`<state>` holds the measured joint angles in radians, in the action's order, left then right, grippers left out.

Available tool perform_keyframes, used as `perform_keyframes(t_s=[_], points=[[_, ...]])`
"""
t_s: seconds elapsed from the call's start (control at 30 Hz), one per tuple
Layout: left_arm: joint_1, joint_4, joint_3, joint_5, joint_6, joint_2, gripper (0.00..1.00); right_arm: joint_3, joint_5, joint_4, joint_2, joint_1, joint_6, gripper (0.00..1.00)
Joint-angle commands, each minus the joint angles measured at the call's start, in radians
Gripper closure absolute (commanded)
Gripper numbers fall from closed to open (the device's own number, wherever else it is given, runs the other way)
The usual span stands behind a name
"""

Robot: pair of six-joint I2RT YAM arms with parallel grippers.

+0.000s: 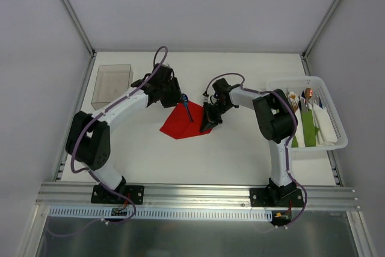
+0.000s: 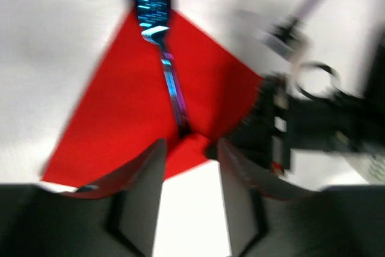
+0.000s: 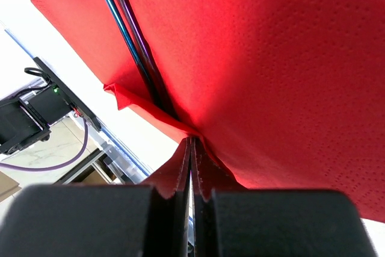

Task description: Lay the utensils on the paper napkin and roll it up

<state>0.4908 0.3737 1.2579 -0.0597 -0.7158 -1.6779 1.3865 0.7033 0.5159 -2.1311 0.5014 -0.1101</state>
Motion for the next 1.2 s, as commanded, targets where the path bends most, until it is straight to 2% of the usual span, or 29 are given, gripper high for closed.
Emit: perform_keyframes(t_s=[0.0, 0.07, 0.13, 0.23, 0.37, 0.77, 1.17], points=[[0.009, -0.177, -0.112, -0.208, 0.067, 0.073, 0.63, 0.019, -0.067, 0.018, -0.036, -0.009, 0.039, 1.0], [0.021, -0.243, -0.185, -0.233, 0.05, 0.079, 0.69, 0.022, -0.064, 0.019, -0.035, -0.008, 0.039, 1.0], [0.034, -0.292, -0.228, -0.265, 0.038, 0.076, 0.8, 0.023, -0.062, 0.019, -0.035, -0.008, 0.036, 1.0], [0.06, -0.369, -0.285, -0.279, 0.027, 0.041, 0.89, 0.025, -0.054, 0.019, -0.035, -0.009, 0.038, 1.0], [0.075, -0.444, -0.301, -0.313, 0.01, -0.012, 0.95, 0.025, -0.047, 0.021, -0.035, -0.009, 0.033, 1.0], [0.078, -0.469, -0.302, -0.285, -0.051, -0.1, 1.0, 0.031, -0.038, 0.021, -0.033, -0.009, 0.033, 1.0], [0.063, -0.43, -0.333, -0.221, -0.076, -0.086, 1.0, 0.031, -0.047, 0.024, -0.038, -0.012, 0.039, 1.0]])
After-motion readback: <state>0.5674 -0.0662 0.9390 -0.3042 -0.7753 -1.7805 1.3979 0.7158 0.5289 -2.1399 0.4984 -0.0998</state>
